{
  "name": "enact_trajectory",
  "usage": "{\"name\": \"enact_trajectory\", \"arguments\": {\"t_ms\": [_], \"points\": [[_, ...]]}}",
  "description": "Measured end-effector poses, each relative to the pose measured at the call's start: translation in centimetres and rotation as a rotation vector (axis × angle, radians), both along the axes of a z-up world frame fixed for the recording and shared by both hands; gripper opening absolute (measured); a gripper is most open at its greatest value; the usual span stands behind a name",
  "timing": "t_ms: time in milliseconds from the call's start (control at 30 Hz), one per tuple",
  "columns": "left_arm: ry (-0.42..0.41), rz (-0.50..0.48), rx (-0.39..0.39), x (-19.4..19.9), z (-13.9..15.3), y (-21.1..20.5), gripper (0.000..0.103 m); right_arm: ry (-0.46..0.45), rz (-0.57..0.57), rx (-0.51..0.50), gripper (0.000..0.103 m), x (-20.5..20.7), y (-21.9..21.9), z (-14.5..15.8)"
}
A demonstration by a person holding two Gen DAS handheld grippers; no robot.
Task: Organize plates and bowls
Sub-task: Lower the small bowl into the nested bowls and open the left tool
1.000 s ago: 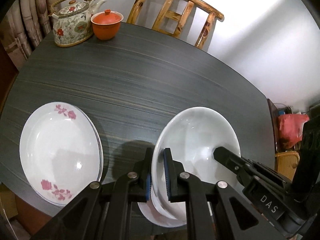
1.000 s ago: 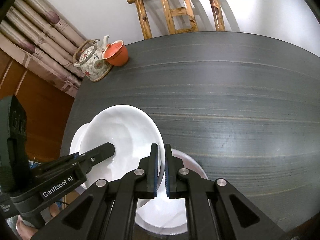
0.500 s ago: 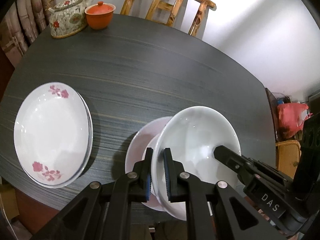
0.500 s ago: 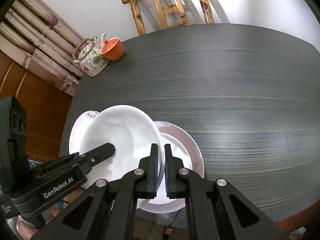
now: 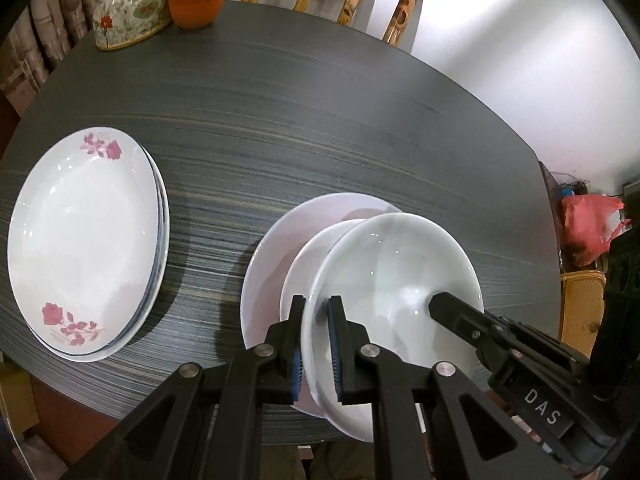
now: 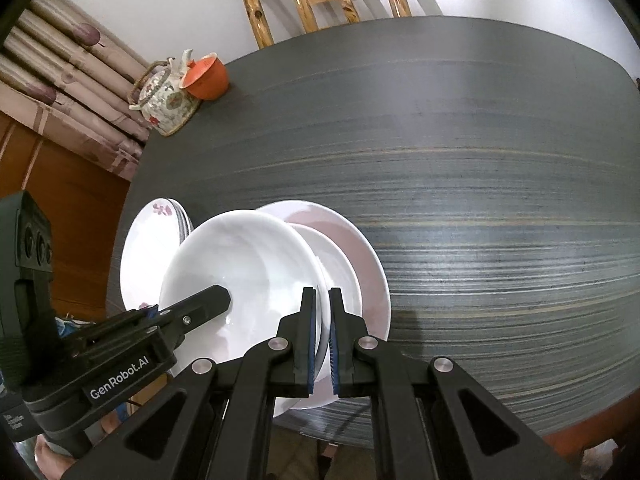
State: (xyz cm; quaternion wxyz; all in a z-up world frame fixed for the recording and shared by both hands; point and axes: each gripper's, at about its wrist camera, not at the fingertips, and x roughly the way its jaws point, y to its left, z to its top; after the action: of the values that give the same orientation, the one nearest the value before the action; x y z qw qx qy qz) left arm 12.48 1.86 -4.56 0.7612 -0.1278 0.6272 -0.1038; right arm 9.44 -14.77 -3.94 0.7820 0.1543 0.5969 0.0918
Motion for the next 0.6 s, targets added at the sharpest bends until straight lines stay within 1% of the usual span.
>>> {"name": "enact_trajectory", "arguments": {"t_ms": [333,533,600], "points": [[0.003,-0.004,0.002,0.8,-0.8,-1.2,0.012,0.018,-0.006,-0.006,0.007,0.2,0.0,-0.7],[0.010,-0.001,-0.013,0.6,-1.4,-1.2,0.012,0.021,-0.006,-0.005,0.008,0.4,0.1,-1.0],[-0.004,-0.006,-0.012,0.7,-1.4,-0.7,0.012,0.018,-0.004,-0.012,0.009,0.3,0.2,-1.1]]}}
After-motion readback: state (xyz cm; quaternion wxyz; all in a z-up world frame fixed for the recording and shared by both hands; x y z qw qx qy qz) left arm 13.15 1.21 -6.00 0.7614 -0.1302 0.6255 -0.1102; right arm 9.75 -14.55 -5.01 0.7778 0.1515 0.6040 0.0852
